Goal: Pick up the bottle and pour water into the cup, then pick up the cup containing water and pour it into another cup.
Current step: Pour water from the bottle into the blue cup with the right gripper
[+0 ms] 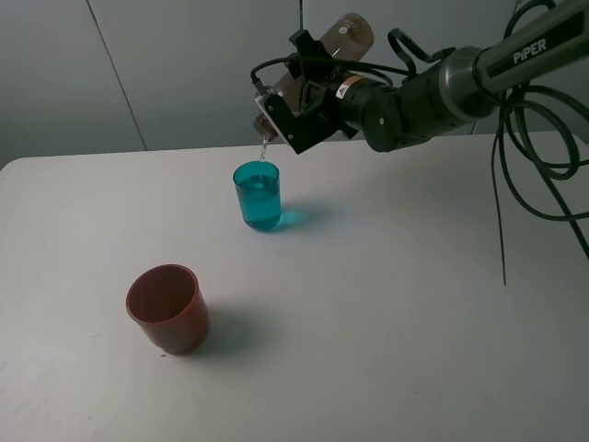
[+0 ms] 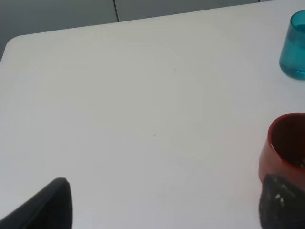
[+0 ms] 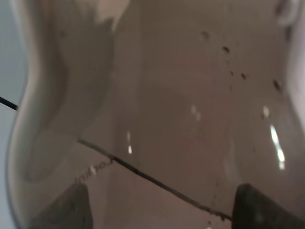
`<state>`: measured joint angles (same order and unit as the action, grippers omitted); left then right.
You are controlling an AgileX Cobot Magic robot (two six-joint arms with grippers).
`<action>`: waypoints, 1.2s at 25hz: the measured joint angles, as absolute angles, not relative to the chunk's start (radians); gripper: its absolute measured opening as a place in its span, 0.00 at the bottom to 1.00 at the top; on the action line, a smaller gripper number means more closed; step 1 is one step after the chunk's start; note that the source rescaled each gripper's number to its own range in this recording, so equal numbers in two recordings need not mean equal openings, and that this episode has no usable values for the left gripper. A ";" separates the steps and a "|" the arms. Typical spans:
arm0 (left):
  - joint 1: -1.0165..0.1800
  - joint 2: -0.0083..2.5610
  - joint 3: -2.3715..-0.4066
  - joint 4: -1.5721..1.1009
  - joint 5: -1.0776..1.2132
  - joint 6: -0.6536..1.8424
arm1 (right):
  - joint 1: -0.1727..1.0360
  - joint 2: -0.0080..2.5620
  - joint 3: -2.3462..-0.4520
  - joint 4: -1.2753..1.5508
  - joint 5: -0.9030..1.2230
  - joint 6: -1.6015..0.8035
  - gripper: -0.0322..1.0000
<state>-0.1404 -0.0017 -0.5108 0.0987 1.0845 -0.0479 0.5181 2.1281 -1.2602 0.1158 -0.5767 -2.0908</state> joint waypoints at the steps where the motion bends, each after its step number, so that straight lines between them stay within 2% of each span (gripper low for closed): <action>1: -0.140 -0.002 -0.511 0.099 1.085 -0.048 | 0.518 2.128 -1.260 0.116 -0.581 -2.091 0.03; 21: -0.140 -0.002 -0.511 0.099 1.085 -0.048 | 0.518 2.128 -1.260 0.111 -0.584 -2.091 0.03; 26: -0.140 -0.002 -0.511 0.099 1.085 -0.048 | 0.524 2.128 -1.260 0.111 -0.546 -1.951 0.03; 30: -0.140 -0.002 -0.511 0.099 1.085 -0.048 | 0.526 2.093 -1.260 0.113 -0.355 -1.802 0.03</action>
<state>-0.1404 -0.0017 -0.5108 0.0987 1.0845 -0.0479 0.5264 2.0930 -1.2602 0.1133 -0.3546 -1.8019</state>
